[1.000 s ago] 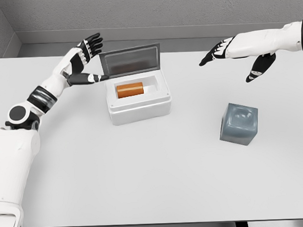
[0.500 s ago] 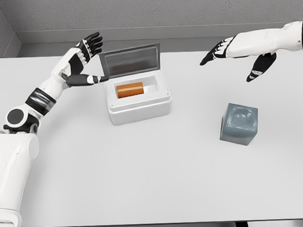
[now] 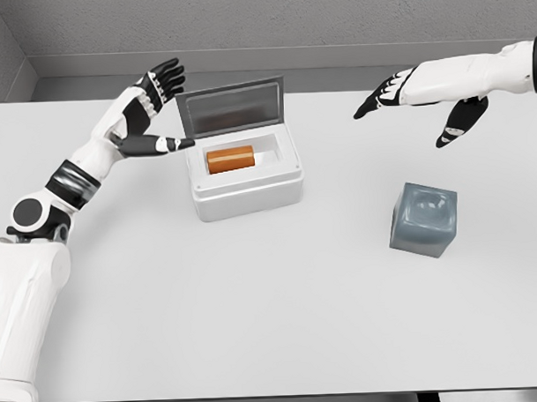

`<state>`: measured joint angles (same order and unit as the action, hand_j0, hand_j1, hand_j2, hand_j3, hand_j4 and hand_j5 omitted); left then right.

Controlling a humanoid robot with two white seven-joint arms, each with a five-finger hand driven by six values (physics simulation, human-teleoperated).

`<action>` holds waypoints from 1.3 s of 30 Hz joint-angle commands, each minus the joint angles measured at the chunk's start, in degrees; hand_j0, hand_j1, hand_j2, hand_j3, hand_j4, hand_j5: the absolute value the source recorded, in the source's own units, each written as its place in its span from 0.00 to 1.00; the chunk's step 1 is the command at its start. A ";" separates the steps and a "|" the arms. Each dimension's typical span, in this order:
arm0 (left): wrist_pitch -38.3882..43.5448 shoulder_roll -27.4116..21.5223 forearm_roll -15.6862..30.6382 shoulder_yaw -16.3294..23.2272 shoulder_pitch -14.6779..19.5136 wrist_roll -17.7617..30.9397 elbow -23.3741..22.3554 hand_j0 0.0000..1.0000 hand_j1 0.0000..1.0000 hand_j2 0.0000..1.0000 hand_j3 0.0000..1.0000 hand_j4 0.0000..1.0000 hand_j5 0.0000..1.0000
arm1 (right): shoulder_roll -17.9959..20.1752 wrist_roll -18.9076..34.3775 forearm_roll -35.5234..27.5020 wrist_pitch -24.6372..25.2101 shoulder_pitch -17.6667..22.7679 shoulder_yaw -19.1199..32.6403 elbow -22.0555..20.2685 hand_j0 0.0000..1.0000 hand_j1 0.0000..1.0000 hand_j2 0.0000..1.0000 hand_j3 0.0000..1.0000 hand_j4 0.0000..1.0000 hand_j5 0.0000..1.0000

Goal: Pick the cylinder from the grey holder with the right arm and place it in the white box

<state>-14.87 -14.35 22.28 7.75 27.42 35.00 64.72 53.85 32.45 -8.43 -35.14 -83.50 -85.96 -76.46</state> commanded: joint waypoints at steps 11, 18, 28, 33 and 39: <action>0.10 -0.86 2.59 -0.01 -1.23 0.00 3.39 1.00 1.00 1.00 1.00 1.00 1.00 | 0.03 -0.02 -0.27 0.14 0.00 0.18 0.00 1.00 1.00 1.00 1.00 1.00 1.00; 0.10 -0.95 3.64 -0.01 -2.72 0.00 6.03 1.00 1.00 1.00 1.00 1.00 1.00 | 0.29 0.07 -0.18 0.14 -0.09 0.26 0.00 1.00 1.00 1.00 1.00 1.00 1.00; 0.10 -1.04 3.82 -0.01 -3.69 0.00 8.22 1.00 1.00 1.00 1.00 1.00 1.00 | 0.29 -0.02 -0.27 0.14 -0.18 0.26 0.00 1.00 1.00 1.00 1.00 1.00 1.00; 0.10 -2.26 4.70 -0.01 -4.13 0.00 9.10 1.00 1.00 1.00 1.00 1.00 1.00 | 0.38 -0.02 -0.27 0.14 -0.18 0.26 0.00 1.00 1.00 1.00 1.00 1.00 1.00; 9.59 -7.10 -4.53 -6.43 -2.37 0.00 1.46 1.00 1.00 1.00 1.00 1.00 1.00 | 0.29 -0.02 -0.27 0.14 -0.18 0.26 0.00 1.00 1.00 1.00 1.00 1.00 1.00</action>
<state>-7.95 -19.59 20.93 3.82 25.14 35.00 68.19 54.19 32.46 -8.38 -35.14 -83.67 -85.77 -76.47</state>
